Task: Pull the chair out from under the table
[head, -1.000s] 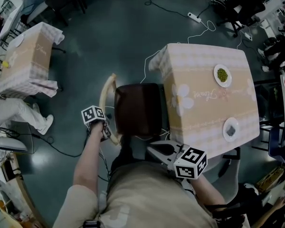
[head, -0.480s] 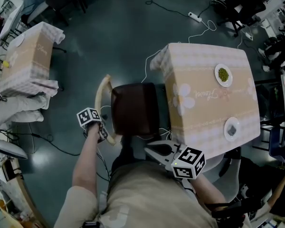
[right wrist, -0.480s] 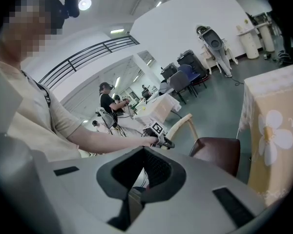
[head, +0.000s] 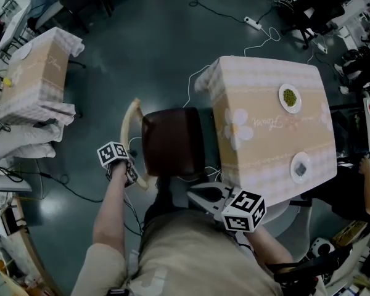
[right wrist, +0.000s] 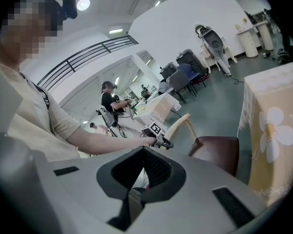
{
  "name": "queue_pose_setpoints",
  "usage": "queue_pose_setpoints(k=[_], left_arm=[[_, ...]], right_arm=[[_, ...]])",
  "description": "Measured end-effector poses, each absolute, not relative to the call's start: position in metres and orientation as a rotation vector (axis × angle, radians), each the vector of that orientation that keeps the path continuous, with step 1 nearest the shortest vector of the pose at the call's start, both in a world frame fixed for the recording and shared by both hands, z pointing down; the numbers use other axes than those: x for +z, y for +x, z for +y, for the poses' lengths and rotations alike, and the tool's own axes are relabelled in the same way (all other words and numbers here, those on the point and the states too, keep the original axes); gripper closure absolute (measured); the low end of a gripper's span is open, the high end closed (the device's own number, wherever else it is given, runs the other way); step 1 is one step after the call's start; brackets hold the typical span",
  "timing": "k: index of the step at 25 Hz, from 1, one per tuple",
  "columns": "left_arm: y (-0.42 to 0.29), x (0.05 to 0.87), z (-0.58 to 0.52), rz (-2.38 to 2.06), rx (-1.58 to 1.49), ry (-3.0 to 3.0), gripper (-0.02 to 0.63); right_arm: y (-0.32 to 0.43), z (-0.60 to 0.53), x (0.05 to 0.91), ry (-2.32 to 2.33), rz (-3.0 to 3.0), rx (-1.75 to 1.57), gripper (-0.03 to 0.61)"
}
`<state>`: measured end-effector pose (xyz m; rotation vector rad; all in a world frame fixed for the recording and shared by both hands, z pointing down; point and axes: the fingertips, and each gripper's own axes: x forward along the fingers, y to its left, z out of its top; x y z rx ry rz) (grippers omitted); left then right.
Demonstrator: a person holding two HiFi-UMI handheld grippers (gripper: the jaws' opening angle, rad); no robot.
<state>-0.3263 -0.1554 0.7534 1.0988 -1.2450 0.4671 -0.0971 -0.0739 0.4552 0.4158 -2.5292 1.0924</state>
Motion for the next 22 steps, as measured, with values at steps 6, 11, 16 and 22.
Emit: queue_pose_setpoints(k=[6, 11, 16, 22], left_arm=[[-0.336, 0.750, -0.151, -1.250, 0.468, 1.094, 0.465], [-0.350, 0.749, -0.149, -1.253, 0.476, 1.097, 0.465], [-0.362, 0.750, -0.144, -1.260, 0.465, 1.083, 0.465], [-0.373, 0.756, -0.132, -1.283, 0.451, 1.052, 0.465]], right_arm=[[-0.100, -0.073, 0.453, 0.417, -2.523, 1.098, 0.571], [-0.108, -0.073, 0.453, 0.415, -2.525, 1.092, 0.571], [-0.113, -0.074, 0.453, 0.401, -2.519, 1.095, 0.571], [-0.117, -0.076, 0.454, 0.379, -2.518, 1.072, 0.571]])
